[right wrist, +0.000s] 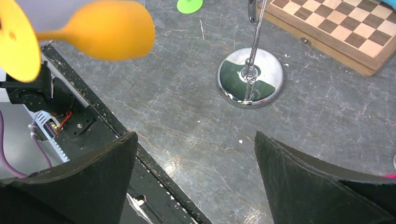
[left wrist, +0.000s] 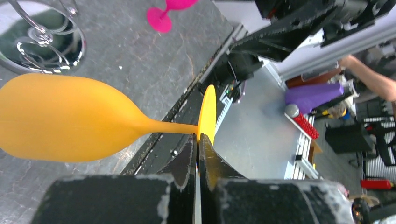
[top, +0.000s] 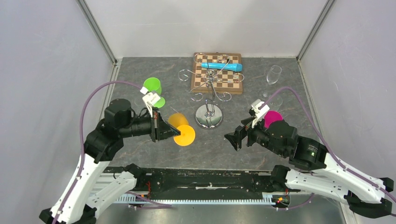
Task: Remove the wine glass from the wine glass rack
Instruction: Place the wine glass at the center of the board.
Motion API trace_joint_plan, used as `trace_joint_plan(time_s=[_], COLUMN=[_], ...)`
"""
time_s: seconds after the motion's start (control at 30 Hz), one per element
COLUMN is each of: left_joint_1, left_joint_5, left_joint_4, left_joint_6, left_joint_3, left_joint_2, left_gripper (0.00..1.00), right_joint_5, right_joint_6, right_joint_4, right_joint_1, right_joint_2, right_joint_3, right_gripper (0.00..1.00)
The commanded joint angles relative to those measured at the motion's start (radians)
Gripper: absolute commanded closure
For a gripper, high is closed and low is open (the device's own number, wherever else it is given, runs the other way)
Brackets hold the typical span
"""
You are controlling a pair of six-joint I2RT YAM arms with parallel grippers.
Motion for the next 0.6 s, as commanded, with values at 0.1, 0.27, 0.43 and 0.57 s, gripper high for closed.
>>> trace_joint_plan(time_s=[0.1, 0.27, 0.43, 0.57], left_joint_1=[-0.24, -0.41, -0.555, -0.67], left_joint_5=[-0.187, -0.323, -0.447, -0.55], left_joint_4=[0.108, 0.147, 0.168, 0.188], left_joint_6=[0.015, 0.041, 0.081, 0.103], left_joint_3=[-0.083, -0.098, -0.08, -0.074], left_joint_2=[0.006, 0.06, 0.119, 0.169], left_gripper=[0.98, 0.98, 0.98, 0.98], right_joint_5=[-0.01, -0.016, -0.019, -0.045], right_joint_6=[0.093, 0.141, 0.176, 0.217], right_joint_4=[-0.01, -0.01, -0.008, 0.008], right_joint_1=[0.002, 0.001, 0.002, 0.001], right_joint_2=[-0.025, -0.029, -0.037, -0.046], right_joint_3=[0.001, -0.019, -0.044, -0.076], right_gripper=[0.02, 0.02, 0.02, 0.02])
